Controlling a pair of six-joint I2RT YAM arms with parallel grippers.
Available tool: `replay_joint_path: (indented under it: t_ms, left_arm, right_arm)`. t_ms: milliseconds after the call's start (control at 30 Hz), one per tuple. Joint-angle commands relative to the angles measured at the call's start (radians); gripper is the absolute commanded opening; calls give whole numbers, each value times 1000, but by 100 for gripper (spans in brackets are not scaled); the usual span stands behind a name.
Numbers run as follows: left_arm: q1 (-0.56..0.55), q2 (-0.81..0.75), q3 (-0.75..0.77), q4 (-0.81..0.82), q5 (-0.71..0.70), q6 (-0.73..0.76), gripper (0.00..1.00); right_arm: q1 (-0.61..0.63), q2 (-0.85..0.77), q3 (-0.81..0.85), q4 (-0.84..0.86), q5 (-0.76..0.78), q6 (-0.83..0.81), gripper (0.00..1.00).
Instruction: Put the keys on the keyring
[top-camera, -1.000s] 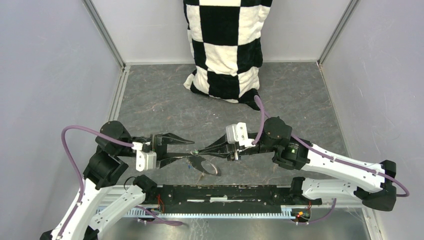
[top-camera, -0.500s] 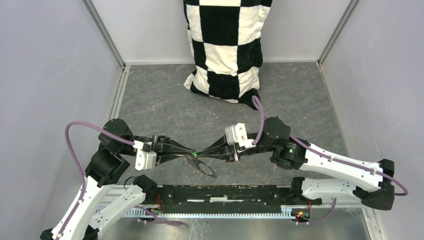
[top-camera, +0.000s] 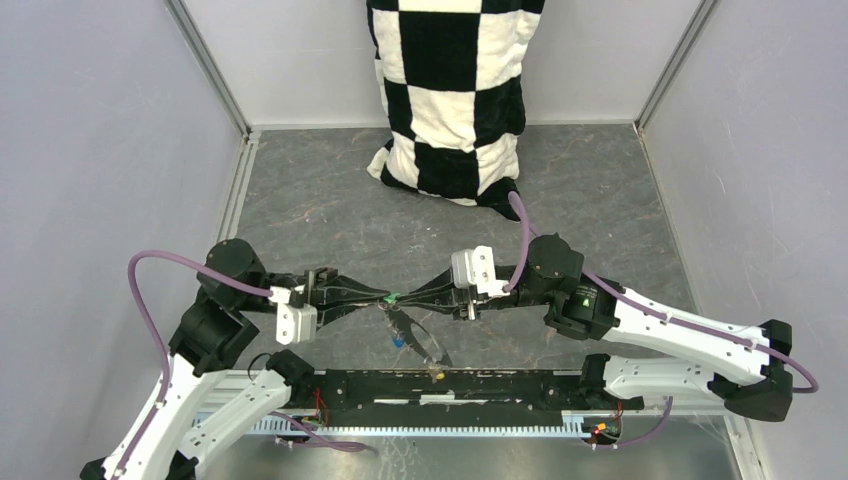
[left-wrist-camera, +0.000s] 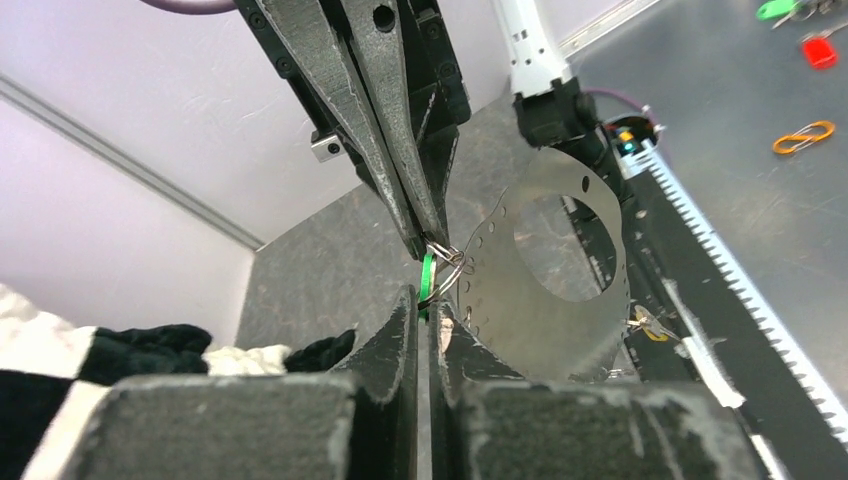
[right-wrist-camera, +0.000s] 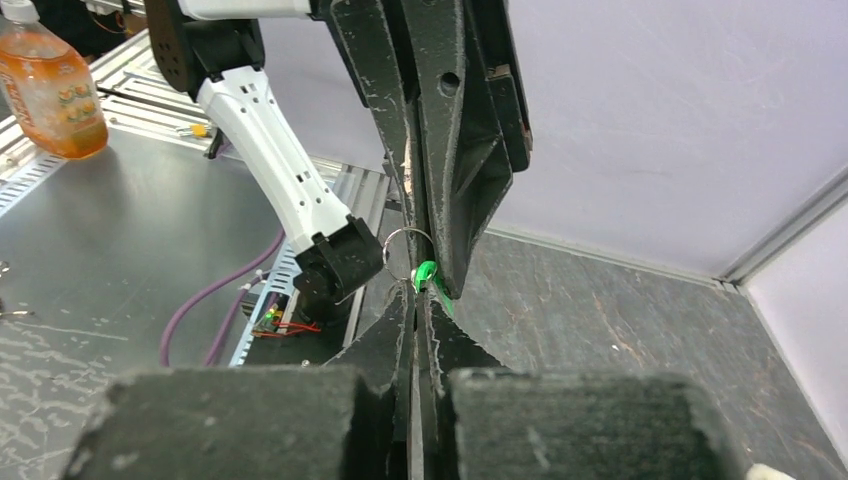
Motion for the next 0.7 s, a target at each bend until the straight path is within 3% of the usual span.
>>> replay_joint_path:
  t_ms: [0, 367, 667]
  left_arm:
    - [-1, -17, 15, -55, -78, 183, 2]
    - [-1, -31, 13, -150, -81, 387, 2]
    - [-1, -55, 14, -302, -155, 673, 2]
  right_arm:
    - [-2, -30, 14, -8, 66, -30, 0]
    - [-2, -14, 25, -11, 87, -37, 0]
    - [-2, -14, 16, 16, 152, -30, 0]
